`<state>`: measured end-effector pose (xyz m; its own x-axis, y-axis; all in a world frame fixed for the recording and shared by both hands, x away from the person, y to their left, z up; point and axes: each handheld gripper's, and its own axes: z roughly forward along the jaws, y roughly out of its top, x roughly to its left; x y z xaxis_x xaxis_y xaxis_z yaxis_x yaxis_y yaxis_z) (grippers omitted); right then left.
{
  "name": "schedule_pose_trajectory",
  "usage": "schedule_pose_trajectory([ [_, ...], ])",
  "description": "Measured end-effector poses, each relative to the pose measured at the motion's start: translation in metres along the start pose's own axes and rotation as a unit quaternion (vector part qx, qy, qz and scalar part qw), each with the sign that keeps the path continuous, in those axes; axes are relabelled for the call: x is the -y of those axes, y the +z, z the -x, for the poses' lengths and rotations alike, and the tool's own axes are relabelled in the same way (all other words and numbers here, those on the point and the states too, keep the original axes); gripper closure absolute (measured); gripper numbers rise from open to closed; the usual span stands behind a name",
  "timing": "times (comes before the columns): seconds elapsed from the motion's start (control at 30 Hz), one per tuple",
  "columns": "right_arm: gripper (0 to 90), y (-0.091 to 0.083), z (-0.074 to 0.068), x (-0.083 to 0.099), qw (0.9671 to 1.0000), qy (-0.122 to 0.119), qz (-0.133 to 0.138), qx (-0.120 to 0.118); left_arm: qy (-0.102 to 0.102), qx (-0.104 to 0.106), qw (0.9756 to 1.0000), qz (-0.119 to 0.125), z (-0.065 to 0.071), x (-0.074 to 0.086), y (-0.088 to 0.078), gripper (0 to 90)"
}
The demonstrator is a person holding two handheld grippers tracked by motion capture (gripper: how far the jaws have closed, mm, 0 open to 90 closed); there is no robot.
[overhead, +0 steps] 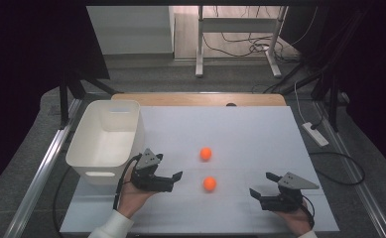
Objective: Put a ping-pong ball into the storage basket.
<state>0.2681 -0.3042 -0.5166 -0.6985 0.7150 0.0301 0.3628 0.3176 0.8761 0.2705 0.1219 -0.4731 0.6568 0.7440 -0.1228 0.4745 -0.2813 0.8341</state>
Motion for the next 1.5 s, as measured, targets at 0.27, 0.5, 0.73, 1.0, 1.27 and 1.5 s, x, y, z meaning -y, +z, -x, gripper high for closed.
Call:
schedule_pose_trajectory([
  [0.27,11.5,-0.001,-0.002,-0.001,1.0,-0.004,0.001,-0.001,0.0,0.002,1.0,0.003,0.0,-0.006,0.001,8.4],
  [0.5,11.5,0.0,0.0,0.0,1.0,0.001,0.0,-0.001,0.007,0.001,1.0,0.0,0.001,-0.014,0.006,8.4],
  [0.73,11.4,0.0,0.0,0.0,1.0,0.0,-0.004,-0.003,0.017,0.005,0.9998,-0.003,0.003,-0.023,0.011,8.4],
  [1.0,11.5,0.0,0.0,0.001,1.0,0.003,-0.001,0.0,0.02,0.009,0.9997,-0.009,0.004,-0.028,0.019,8.5],
  [1.27,11.5,0.0,0.0,0.001,1.0,0.002,0.0,0.002,0.025,0.011,0.9996,-0.009,0.005,-0.036,0.024,8.5],
  [1.5,11.5,-0.001,0.001,0.001,1.0,0.003,0.0,0.003,0.031,0.015,0.9992,-0.018,0.007,-0.039,0.033,8.7],
])
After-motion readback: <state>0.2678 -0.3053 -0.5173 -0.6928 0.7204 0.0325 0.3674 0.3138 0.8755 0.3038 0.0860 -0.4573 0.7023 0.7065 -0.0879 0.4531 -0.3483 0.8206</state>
